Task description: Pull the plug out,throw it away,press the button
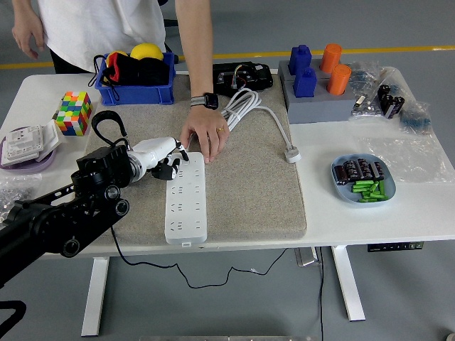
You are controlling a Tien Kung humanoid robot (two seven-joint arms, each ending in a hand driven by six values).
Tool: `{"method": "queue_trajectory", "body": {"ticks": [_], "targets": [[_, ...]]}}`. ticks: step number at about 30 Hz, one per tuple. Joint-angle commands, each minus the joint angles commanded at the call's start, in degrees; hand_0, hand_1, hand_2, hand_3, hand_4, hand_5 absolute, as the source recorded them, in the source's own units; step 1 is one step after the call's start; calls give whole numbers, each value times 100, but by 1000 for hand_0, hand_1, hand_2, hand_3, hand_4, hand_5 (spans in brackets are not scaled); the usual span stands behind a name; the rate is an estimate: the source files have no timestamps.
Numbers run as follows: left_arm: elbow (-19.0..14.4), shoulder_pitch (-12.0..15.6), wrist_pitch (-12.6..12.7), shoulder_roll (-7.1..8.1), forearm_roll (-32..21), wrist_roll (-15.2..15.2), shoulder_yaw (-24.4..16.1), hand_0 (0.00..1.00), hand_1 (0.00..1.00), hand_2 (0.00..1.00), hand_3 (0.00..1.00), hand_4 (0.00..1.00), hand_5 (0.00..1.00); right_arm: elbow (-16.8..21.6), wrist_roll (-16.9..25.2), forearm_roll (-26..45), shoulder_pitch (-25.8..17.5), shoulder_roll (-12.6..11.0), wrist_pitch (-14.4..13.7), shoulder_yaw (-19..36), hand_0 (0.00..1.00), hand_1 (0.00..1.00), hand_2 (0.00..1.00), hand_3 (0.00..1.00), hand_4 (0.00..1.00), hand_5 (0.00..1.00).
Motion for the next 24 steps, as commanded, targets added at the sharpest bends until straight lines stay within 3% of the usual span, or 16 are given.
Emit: {"method": "queue_trajectory", "body": {"ticks": [11, 15, 19, 20, 24], "targets": [[-69, 10, -34, 48, -94, 15, 140, 44, 13, 70, 650, 130, 2, 0, -13, -25, -18, 17, -7, 49, 705, 678, 662, 617, 710, 485], [-322, 52, 13, 83, 4, -40, -117, 44, 12, 72, 646, 127, 2, 0, -5, -24, -17, 18, -7, 51, 705, 679, 662, 617, 710, 485], [-691, 179, 185, 137, 380, -254, -618, 44, 12, 72, 646, 127, 2, 0, -2, -23, -10, 17, -4, 39, 705, 679, 662, 617, 710, 485], [-822, 279, 284, 152, 503, -366, -843, 125, 95, 155, 697, 375, 2, 0, 0, -25, -9, 21, -6, 45, 705, 679, 662, 616, 711, 485], [-1175, 586, 436, 190, 633, -576, -1519, 125, 95, 155, 697, 375, 2, 0, -8, -35, -13, 33, -7, 57, 705, 679, 662, 616, 711, 485]]}}
